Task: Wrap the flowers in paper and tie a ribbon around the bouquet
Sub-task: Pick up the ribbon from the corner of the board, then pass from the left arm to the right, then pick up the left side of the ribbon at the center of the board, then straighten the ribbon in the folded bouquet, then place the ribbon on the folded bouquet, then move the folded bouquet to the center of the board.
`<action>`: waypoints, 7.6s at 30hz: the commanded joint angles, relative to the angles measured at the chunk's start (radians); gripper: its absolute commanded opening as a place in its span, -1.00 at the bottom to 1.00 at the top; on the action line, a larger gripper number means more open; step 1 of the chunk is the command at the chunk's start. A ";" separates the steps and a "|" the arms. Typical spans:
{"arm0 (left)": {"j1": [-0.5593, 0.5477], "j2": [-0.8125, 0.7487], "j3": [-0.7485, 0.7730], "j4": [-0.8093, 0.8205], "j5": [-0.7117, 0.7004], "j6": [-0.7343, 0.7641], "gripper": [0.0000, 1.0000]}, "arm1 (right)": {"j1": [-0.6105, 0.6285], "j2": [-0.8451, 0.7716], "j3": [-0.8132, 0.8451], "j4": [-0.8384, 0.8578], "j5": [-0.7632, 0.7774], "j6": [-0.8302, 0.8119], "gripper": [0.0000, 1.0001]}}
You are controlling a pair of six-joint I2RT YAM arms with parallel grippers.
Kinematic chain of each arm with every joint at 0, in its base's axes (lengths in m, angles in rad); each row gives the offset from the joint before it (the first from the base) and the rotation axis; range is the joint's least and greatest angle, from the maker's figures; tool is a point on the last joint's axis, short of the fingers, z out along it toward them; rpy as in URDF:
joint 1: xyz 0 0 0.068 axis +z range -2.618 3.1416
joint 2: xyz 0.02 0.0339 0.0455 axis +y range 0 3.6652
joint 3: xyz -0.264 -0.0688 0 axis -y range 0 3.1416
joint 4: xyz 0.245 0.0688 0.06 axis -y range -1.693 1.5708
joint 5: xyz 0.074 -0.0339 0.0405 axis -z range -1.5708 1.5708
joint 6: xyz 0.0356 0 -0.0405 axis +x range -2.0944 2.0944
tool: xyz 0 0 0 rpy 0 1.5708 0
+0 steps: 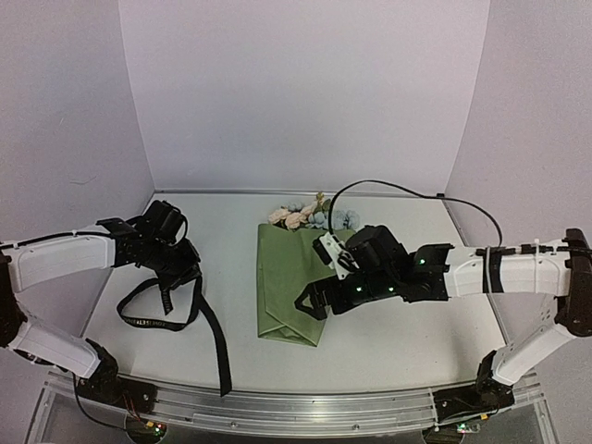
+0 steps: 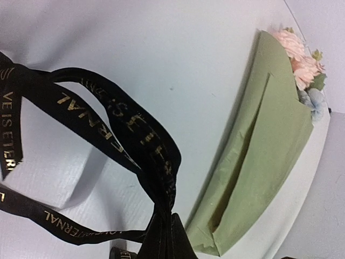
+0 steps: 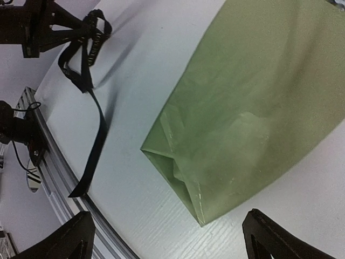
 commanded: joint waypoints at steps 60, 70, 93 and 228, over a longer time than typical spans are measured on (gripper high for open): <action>0.095 -0.104 -0.042 0.078 0.141 0.118 0.11 | 0.190 0.240 0.271 -0.189 0.329 0.054 -1.00; 0.124 0.157 0.002 0.055 -0.038 0.407 -0.08 | 0.174 0.040 0.167 -0.409 0.474 -0.024 -1.00; 0.123 0.449 0.271 -0.151 0.074 0.836 -0.01 | 0.040 -0.170 0.020 -0.454 0.441 -0.058 -1.00; 0.080 0.713 0.382 0.583 0.605 0.541 0.99 | -0.509 0.375 0.146 0.028 -0.228 0.403 0.97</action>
